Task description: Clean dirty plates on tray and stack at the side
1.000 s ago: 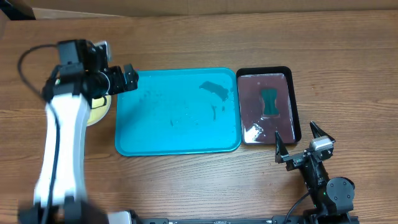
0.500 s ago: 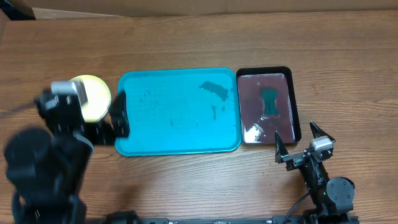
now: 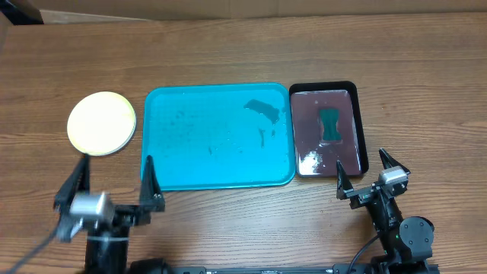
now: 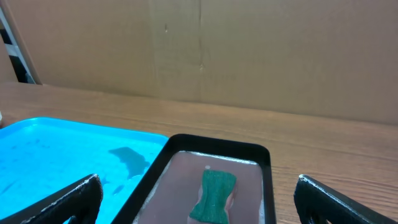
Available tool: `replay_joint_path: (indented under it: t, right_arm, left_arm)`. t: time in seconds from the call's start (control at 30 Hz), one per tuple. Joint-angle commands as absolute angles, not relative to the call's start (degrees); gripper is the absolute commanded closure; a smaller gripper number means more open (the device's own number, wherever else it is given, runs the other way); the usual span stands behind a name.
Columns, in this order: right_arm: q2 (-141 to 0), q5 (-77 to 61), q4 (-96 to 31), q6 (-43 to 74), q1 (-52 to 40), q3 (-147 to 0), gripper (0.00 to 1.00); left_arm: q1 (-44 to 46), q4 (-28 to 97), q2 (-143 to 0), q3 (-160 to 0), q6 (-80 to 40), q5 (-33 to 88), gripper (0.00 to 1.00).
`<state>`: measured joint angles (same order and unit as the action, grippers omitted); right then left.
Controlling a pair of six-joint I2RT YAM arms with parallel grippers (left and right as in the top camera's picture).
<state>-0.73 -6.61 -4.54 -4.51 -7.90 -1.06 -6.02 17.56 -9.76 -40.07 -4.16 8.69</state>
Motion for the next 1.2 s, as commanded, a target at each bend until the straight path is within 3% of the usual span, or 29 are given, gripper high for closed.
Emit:
replay_joint_path:
  t: [0.0,0.23,0.33,0.83,1.17]
  right_arm:
    - [-0.2,-6.1,-4.2,-4.4,-7.7,-0.4,0.0]
    - [-0.2,-6.1,-4.2,-4.4,-7.7,-0.4,0.0]
    - [-0.2,-6.1,-4.2,-4.4,-7.7,-0.4,0.0]
    - [-0.2,-6.1,-4.2,-4.4,-7.7,-0.4,0.0]
    - [-0.2,-6.1,-4.2,-4.4,-7.7,-0.4,0.0]
  left_arm:
    - [-6.0,8.9,-4.8,-33.4,-6.3,7.5,0.0]
    - [-6.0,-13.7,-0.2,-18.0,-13.1,7.4,0.0]
    - [-6.0,-17.6,-0.2,-13.5,-15.9,6.8,0.0]
    - [-6.0,-17.3,-0.2,-2.9,-19.7,4.3,0.0]
    - [-6.0,-5.4,-0.2,-0.3,-19.5,5.1,0.0]
